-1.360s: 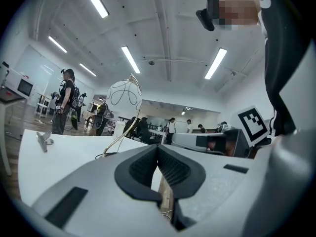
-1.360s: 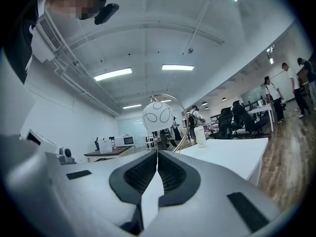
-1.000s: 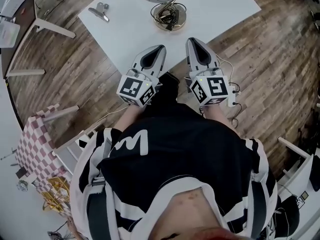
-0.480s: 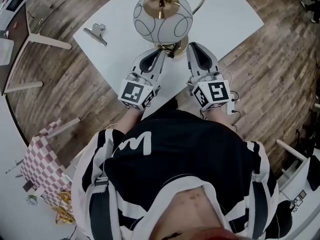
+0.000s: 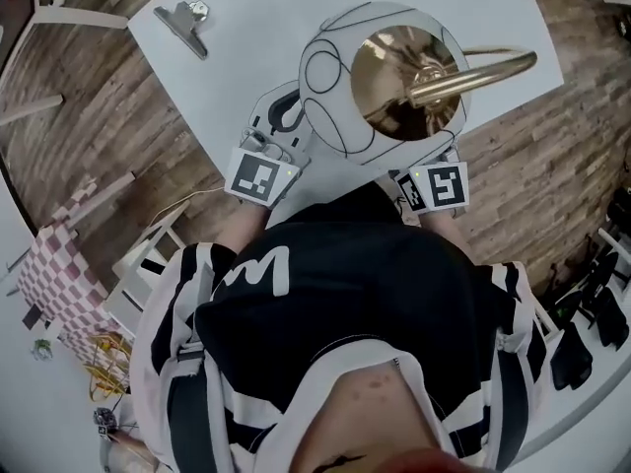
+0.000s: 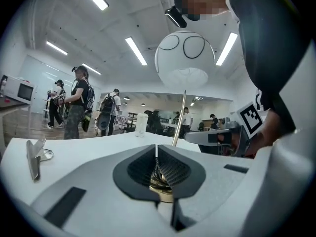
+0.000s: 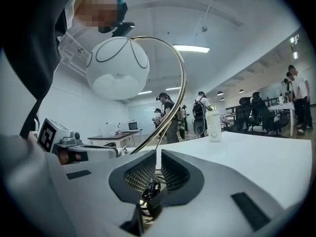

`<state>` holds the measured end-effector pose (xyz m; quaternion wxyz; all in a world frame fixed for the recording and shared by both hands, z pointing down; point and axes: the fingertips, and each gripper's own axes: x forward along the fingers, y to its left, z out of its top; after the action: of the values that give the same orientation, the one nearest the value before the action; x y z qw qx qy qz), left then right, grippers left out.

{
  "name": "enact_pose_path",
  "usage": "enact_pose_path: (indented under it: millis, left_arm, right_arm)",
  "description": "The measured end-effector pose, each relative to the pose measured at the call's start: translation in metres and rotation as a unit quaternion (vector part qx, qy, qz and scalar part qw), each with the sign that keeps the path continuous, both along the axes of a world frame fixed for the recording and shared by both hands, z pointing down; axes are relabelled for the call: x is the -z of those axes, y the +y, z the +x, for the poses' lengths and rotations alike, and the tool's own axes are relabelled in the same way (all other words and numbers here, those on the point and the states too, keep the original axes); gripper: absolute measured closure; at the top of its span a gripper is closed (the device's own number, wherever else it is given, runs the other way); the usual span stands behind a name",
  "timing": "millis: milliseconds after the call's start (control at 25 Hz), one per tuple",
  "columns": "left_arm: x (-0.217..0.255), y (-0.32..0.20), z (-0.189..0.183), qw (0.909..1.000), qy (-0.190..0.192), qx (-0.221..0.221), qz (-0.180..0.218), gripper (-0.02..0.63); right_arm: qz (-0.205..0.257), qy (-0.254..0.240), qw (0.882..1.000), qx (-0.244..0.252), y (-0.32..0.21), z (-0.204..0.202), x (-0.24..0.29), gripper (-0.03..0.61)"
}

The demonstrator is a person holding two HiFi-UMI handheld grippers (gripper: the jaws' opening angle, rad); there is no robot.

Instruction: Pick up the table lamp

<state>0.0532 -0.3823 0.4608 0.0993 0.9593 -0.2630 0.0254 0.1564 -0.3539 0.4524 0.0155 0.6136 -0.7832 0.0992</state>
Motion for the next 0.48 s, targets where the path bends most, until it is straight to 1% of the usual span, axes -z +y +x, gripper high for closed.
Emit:
enact_pose_path:
  millis: [120, 200, 280, 360, 480]
  left_arm:
    - [-0.002, -0.002, 0.004, 0.9999, -0.010, 0.011, -0.002, 0.607]
    - [-0.004, -0.004, 0.007, 0.9995, -0.018, 0.026, -0.005, 0.607]
    - [-0.002, -0.004, 0.009, 0.9986, -0.030, 0.044, 0.006, 0.607]
    - [0.001, -0.003, 0.008, 0.9966, -0.046, 0.065, 0.021, 0.607]
    - [0.007, -0.003, 0.010, 0.9936, -0.051, 0.092, 0.039, 0.607]
  right_arm:
    - [0.003, -0.004, 1.000, 0.020, -0.008, 0.002, -0.002, 0.557]
    - [0.012, -0.016, 0.999, 0.035, -0.014, 0.006, -0.001, 0.544]
    - [0.015, -0.021, 0.998, 0.055, -0.019, 0.005, 0.003, 0.523]
    - [0.012, -0.018, 0.997, 0.080, -0.021, 0.003, 0.006, 0.518]
    - [0.006, -0.018, 0.993, 0.117, -0.022, 0.000, 0.005, 0.497]
